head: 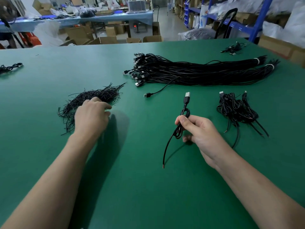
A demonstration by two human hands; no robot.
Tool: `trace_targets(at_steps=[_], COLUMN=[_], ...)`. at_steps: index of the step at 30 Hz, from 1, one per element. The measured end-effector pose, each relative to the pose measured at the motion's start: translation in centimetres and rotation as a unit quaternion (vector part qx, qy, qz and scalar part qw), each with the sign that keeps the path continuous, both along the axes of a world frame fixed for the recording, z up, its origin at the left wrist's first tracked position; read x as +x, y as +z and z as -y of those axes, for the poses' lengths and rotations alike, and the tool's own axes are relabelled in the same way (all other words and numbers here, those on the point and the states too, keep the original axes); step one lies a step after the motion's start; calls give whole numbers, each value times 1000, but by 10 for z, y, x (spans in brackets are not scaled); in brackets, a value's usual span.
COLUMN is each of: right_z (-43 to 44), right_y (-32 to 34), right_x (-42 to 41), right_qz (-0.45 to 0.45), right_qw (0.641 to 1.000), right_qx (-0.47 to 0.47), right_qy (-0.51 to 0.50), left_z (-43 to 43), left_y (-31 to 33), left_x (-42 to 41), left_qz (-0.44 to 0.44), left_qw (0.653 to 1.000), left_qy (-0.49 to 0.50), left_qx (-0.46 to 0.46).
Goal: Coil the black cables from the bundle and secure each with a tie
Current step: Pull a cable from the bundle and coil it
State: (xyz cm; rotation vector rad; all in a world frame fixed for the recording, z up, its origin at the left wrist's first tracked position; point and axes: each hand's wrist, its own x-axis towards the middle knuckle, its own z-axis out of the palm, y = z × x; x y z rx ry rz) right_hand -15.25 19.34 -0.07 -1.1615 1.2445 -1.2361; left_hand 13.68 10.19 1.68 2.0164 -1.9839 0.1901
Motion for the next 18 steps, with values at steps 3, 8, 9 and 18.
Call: trace_targets(at_steps=[3,8,9,18], right_z=[0,1,1,1], right_y=[2,2,2,4], right_x=[-1,0,1,1], right_qz=[-29,-45,-47,-52], right_qw=[999,999,999,998], right_qx=[2,10,11,12], right_qy=[16,22,22,23], left_z=[-1,-1,-1,1], left_y=[6,13,15,22], left_x=[12,22,24,38], left_qz=[8,-30,-38,-87], left_qw=[999,996,996,985], left_qy=[20,26,17,-94], left_qx=[30,74,82,115])
